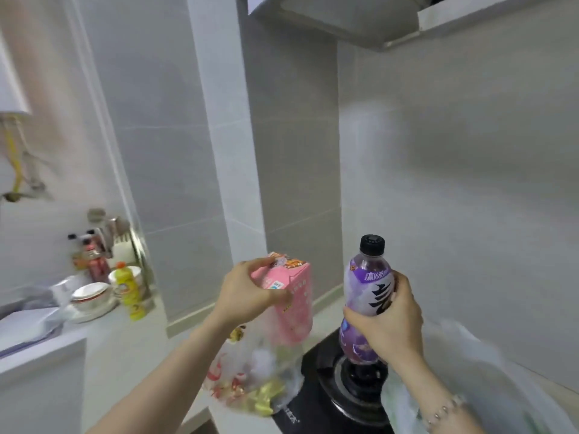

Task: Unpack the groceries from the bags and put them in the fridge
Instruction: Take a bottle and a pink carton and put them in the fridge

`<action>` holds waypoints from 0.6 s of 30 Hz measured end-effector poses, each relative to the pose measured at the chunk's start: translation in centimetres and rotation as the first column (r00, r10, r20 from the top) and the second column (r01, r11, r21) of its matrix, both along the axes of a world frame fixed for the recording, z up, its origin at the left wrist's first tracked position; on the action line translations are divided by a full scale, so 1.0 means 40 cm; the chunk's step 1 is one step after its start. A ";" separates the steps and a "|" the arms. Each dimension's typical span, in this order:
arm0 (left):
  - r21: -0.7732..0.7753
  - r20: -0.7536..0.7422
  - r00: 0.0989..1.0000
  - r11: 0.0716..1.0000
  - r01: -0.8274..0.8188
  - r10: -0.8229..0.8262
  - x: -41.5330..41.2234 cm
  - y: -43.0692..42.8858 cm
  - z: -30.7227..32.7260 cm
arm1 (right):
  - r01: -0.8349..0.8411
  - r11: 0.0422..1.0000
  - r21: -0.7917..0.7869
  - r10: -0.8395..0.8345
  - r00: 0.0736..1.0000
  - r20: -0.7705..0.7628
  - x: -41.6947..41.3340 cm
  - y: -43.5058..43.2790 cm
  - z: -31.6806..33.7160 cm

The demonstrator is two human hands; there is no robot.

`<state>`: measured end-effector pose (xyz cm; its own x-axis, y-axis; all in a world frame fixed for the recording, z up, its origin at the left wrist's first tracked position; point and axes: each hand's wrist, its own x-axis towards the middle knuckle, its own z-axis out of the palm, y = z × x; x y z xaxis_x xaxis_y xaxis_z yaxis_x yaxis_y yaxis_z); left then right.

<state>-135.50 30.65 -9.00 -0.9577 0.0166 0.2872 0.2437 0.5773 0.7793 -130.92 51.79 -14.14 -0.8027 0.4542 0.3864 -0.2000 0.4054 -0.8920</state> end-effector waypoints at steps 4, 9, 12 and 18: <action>0.091 0.012 0.973 0.969 -0.230 0.230 0.101 -0.179 0.015 | -0.201 0.980 0.002 0.201 0.979 -0.040 -0.014 -0.170 0.003; 0.108 -0.040 0.816 0.814 -0.571 0.577 0.327 -0.390 0.041 | -0.466 0.884 -0.022 0.464 0.883 -0.065 0.038 -0.429 0.022; 0.076 -0.115 0.671 0.680 -0.729 0.733 0.508 -0.500 0.061 | -0.633 0.774 -0.028 0.629 0.773 -0.086 0.120 -0.598 0.040; -0.007 -0.198 0.396 0.402 -0.915 0.897 0.962 -0.640 0.107 | -0.881 0.474 0.001 0.875 0.471 -0.112 0.411 -0.914 0.077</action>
<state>-97.03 5.05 -4.71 -0.3731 -0.7996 0.4706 -0.3750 0.5940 0.7117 -114.46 15.23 -11.08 -0.7573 -0.4494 0.4739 -0.4988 -0.0704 -0.8638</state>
